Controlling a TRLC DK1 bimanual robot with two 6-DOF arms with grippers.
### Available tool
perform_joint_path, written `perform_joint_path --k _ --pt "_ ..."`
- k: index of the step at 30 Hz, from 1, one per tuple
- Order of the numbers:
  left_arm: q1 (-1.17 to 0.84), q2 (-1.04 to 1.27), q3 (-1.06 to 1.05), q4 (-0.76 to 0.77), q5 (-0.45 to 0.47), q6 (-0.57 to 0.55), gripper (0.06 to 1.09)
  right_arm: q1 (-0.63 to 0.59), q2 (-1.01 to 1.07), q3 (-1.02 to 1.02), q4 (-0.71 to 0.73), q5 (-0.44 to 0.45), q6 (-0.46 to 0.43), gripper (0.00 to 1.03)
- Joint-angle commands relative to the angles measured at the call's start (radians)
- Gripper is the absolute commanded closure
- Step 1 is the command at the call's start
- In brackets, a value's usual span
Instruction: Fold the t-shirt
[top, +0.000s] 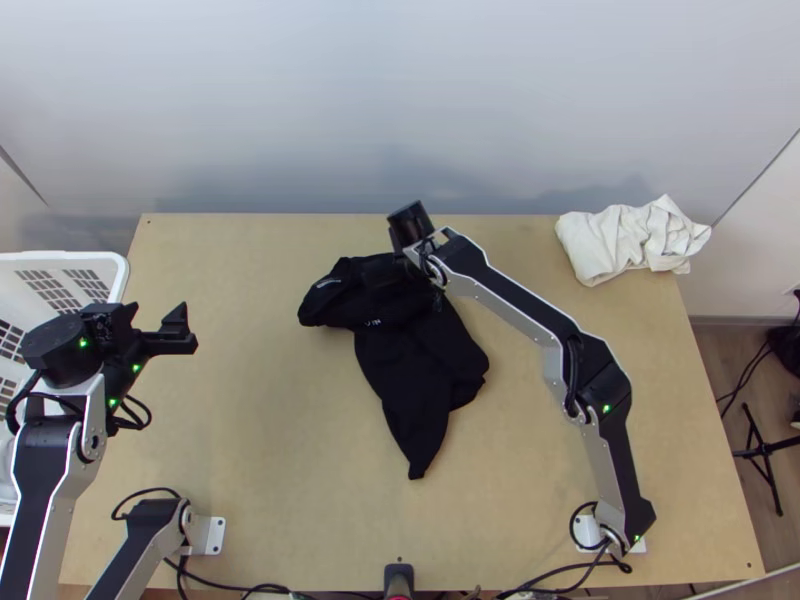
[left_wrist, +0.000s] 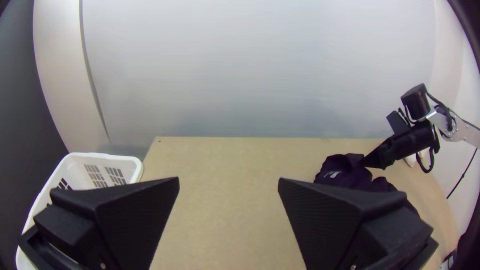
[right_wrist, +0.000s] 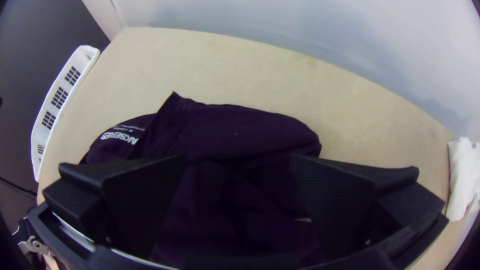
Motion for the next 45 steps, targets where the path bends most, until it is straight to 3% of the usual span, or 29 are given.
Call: perform_joint_path --k 1,4,8,9,12,13,26,37,42,45 --pt "0.004 -0.005 -0.015 0.016 -0.001 0.015 0.12 0.032 0.029 0.059 -0.103 -0.014 -0.014 0.07" --pt "0.004 -0.005 -0.018 0.017 0.001 0.024 0.12 0.043 0.029 0.058 -0.128 -0.014 -0.023 0.07" --pt "0.006 -0.005 -0.024 0.033 0.001 0.030 0.12 0.061 0.029 0.056 -0.137 -0.014 -0.043 0.20" --pt "0.007 -0.004 -0.024 0.034 0.001 0.032 0.12 0.064 0.029 0.056 -0.137 -0.014 -0.052 0.33" --pt "0.009 -0.005 -0.024 0.034 -0.001 0.032 0.12 0.070 0.027 0.068 -0.131 -0.014 -0.080 0.92" --pt "0.009 -0.005 -0.024 0.034 -0.001 0.032 0.12 0.070 0.027 0.077 -0.130 -0.014 -0.080 1.00" --pt "0.009 -0.018 -0.018 0.031 0.001 0.032 0.12 0.041 -0.135 0.090 -0.113 -0.010 -0.072 1.00" --pt "-0.021 -0.007 0.010 0.027 0.001 0.030 0.12 0.092 -0.352 0.170 -0.074 0.053 -0.103 1.00" --pt "-0.021 0.041 0.048 0.008 0.001 0.023 0.12 0.170 -0.411 0.277 0.021 0.171 -0.175 1.00" --pt "-0.021 0.050 0.059 -0.001 0.001 0.012 0.12 0.242 -0.448 0.265 0.113 0.299 -0.308 1.00"
